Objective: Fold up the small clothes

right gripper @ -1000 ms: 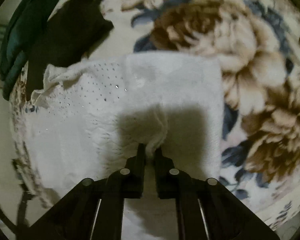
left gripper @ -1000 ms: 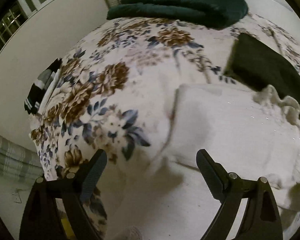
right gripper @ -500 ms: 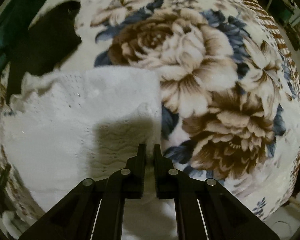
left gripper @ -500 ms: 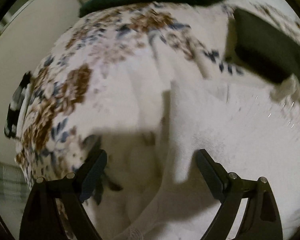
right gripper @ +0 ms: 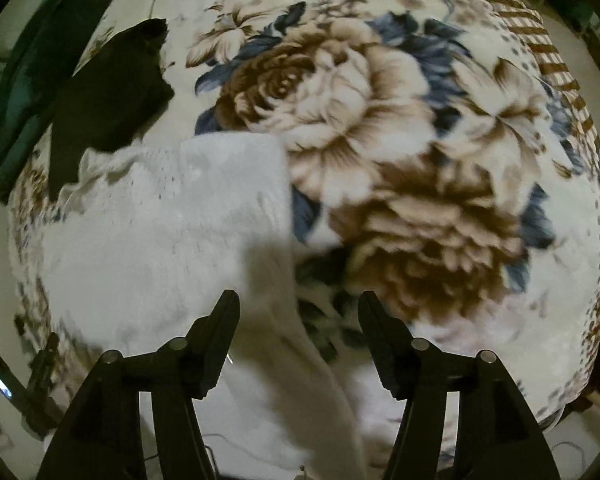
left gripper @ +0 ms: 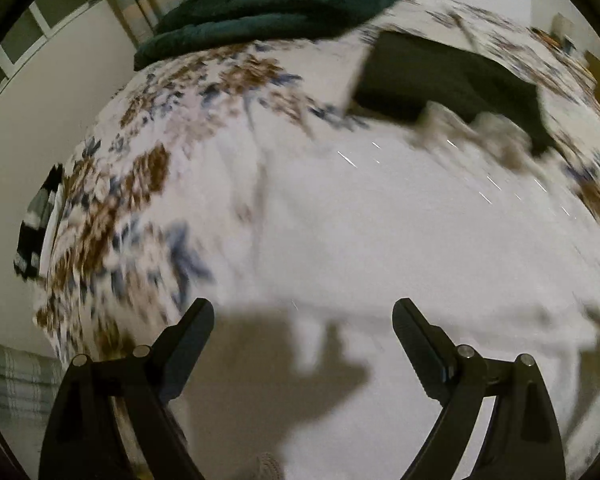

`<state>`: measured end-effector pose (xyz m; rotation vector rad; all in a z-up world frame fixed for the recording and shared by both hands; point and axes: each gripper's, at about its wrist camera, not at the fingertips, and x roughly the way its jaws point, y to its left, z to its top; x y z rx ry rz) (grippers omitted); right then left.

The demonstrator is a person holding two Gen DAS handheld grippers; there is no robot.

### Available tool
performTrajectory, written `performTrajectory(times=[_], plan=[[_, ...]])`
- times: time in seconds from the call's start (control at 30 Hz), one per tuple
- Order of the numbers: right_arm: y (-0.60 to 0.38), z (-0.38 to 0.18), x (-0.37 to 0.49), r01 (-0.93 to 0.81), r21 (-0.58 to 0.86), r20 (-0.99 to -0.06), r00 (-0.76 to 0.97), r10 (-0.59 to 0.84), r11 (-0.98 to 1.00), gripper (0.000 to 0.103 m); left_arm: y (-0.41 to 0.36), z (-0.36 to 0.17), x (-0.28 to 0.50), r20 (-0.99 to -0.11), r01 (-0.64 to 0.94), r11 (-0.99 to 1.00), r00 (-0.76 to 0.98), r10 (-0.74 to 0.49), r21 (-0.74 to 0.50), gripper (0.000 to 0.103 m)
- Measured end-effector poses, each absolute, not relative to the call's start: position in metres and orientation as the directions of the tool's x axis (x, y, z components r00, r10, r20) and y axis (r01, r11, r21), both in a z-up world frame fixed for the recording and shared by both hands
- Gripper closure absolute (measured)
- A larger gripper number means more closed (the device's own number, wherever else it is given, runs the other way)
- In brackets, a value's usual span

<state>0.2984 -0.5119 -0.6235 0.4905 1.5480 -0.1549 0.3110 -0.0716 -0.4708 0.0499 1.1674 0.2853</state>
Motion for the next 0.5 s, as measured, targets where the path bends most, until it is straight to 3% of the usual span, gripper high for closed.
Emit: performTrajectory(times=[0.2, 0.33, 0.5], plan=[[-0.564, -0.616, 0.259, 0.300, 0.262, -0.957, -0.043, 0.287, 0.917, 0.039, -0.201, -0.493, 0.210, -0.961, -0.092, 0.982, 0.208, 0.183, 0.167, 0.012], [-0.602, -0.627, 0.251, 0.270, 0.273, -0.950, -0.074, 0.303, 0.923, 0.039, -0.289, -0.541, 0.151, -0.993, -0.018, 0.995, 0.057, 0.099, 0.098, 0.012], [-0.628, -0.650, 0.267, 0.258, 0.334, -0.928, -0.081, 0.364, 0.907, 0.039, -0.351, -0.589, 0.122, -0.996, 0.020, 0.996, -0.009, 0.092, 0.092, 0.012]])
